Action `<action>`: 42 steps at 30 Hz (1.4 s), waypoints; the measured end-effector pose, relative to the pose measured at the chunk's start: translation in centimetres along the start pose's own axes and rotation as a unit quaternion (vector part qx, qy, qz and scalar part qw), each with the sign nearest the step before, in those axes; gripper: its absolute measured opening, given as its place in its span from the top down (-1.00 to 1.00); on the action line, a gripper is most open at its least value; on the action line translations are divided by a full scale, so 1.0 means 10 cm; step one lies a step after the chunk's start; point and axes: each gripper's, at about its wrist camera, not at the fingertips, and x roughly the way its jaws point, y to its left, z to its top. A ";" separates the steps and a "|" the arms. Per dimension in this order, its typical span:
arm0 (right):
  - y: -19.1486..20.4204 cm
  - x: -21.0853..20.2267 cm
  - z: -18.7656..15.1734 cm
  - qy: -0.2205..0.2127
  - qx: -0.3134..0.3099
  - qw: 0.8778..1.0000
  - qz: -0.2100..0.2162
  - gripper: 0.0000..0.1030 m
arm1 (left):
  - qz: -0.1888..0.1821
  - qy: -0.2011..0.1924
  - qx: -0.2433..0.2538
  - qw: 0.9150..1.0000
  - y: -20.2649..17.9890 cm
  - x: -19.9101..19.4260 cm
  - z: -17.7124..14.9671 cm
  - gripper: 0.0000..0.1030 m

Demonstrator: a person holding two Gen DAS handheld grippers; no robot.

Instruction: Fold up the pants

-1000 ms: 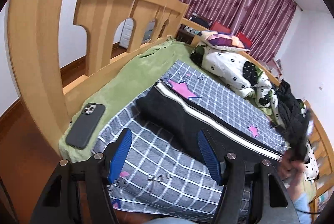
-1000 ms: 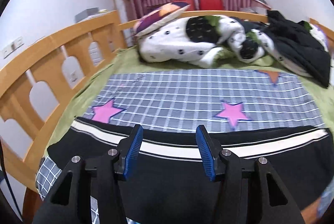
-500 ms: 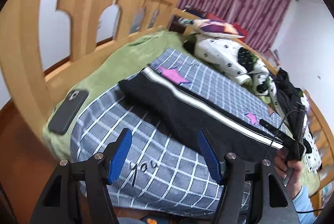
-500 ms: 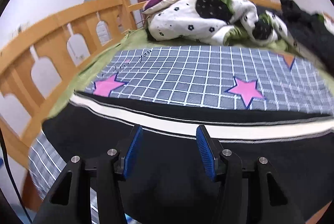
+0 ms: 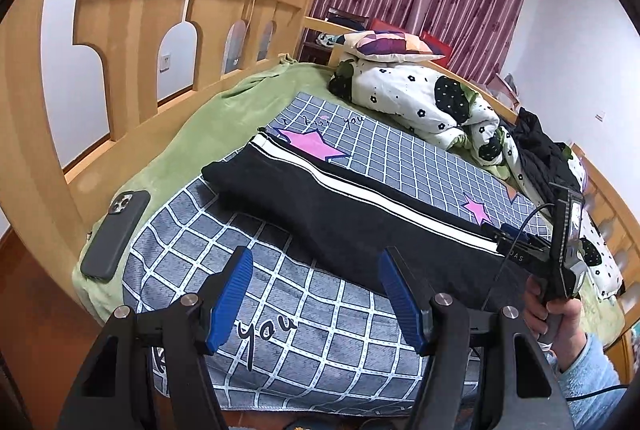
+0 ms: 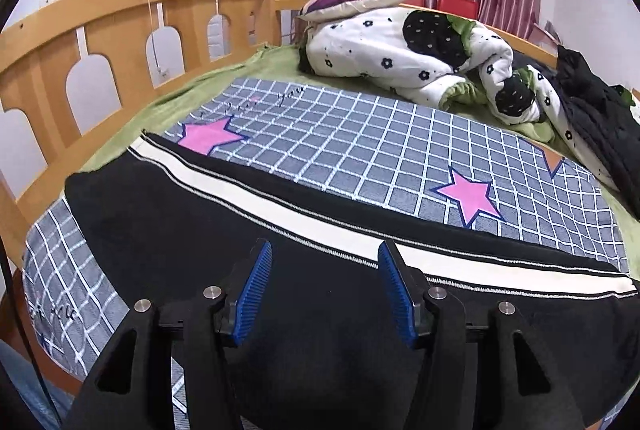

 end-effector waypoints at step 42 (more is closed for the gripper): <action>-0.85 0.00 -0.04 0.016 0.185 0.982 -0.018 -0.06 | -0.048 0.067 -0.088 0.993 0.36 1.28 0.09 -0.37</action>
